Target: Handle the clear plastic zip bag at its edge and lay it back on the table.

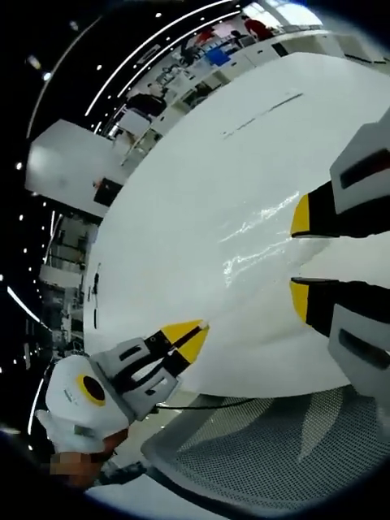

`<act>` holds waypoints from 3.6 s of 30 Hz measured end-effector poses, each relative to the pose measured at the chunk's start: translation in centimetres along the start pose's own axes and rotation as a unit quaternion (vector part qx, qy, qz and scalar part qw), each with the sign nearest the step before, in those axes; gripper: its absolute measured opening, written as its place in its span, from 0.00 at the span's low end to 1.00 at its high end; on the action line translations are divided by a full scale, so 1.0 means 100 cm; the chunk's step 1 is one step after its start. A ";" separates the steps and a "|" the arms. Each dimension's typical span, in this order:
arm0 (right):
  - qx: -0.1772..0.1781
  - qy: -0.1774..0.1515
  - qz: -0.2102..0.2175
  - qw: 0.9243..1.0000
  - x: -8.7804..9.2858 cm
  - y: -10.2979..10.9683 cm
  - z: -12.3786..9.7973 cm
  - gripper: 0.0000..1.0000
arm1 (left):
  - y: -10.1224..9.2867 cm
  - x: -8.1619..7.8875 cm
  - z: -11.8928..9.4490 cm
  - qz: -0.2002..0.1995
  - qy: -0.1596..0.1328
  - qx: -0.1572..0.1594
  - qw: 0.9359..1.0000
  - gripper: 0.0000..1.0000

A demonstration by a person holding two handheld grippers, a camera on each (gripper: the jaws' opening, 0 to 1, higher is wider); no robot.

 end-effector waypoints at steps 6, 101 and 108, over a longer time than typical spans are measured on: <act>-0.012 -0.008 -0.050 0.999 -0.017 0.009 0.002 0.19 | -0.002 -0.004 -0.001 0.011 0.001 0.004 1.000 0.00; -0.089 0.007 -0.299 0.950 -0.059 0.072 0.038 0.00 | -0.014 -0.014 -0.007 0.025 -0.005 0.044 0.999 0.00; -0.087 0.010 -0.303 0.949 -0.059 0.072 0.039 0.00 | -0.014 -0.013 -0.005 0.030 -0.001 0.041 0.999 0.00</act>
Point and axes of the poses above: the point that each gripper's makers call its tool centre point, and the gripper's own axes: z roughly forward along the fingers, y roughly to its left, x roughly out of its underside, the point moved 5 cm from there along -z, roughly backward along the fingers, and after that the axes turned 1 degree about -y, right-handed, at the moved point
